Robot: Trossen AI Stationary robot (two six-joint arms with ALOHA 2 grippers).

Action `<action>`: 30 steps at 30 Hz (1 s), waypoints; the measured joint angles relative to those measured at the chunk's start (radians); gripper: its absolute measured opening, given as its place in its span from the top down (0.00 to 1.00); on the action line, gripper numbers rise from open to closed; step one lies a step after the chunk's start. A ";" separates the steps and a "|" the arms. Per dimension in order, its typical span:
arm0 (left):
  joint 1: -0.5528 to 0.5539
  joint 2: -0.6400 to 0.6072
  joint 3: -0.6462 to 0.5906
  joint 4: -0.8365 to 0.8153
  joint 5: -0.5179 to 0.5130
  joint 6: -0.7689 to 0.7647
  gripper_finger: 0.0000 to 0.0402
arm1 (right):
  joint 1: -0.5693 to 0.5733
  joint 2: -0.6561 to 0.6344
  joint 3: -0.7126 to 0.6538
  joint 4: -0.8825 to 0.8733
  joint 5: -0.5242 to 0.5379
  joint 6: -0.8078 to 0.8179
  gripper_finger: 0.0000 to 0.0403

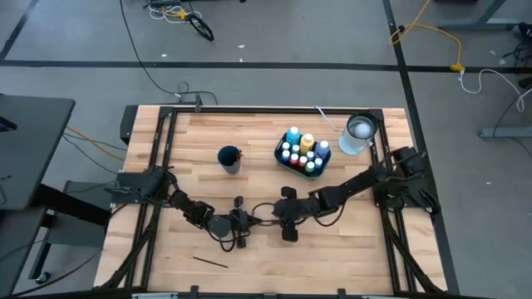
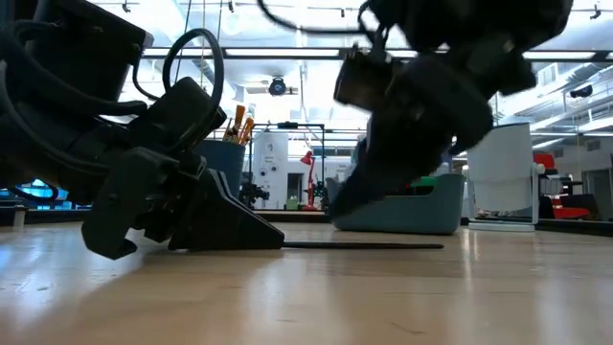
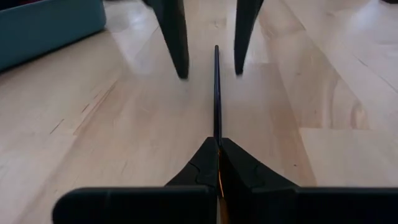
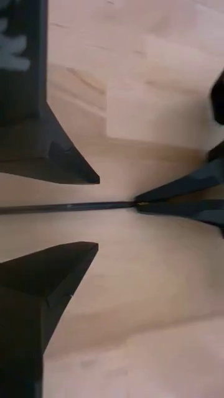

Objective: Pick & Place Paint Supplies
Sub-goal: Put the gold paintbrush into the blue cup

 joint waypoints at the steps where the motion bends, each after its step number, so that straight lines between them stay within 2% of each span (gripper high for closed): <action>1: 0.002 0.000 0.000 0.005 0.002 0.000 0.98 | -0.004 0.015 0.000 0.009 -0.012 0.000 0.60; 7: 0.009 0.000 0.018 0.013 0.002 0.053 0.98 | -0.016 0.082 0.006 0.030 -0.044 -0.003 0.64; 11: 0.009 0.000 0.035 0.008 0.001 0.081 0.98 | -0.016 0.087 0.006 0.029 -0.027 -0.007 0.68; 19: 0.010 -0.004 0.051 0.010 -0.042 0.108 1.00 | -0.011 0.089 0.004 0.032 -0.030 -0.035 0.89; 22: 0.008 -0.014 0.056 0.025 -0.046 0.113 0.99 | -0.011 0.090 0.002 0.041 -0.043 -0.057 0.94; 30: 0.009 -0.078 0.055 0.016 -0.063 0.164 0.98 | -0.009 0.090 0.003 0.035 -0.020 -0.072 0.97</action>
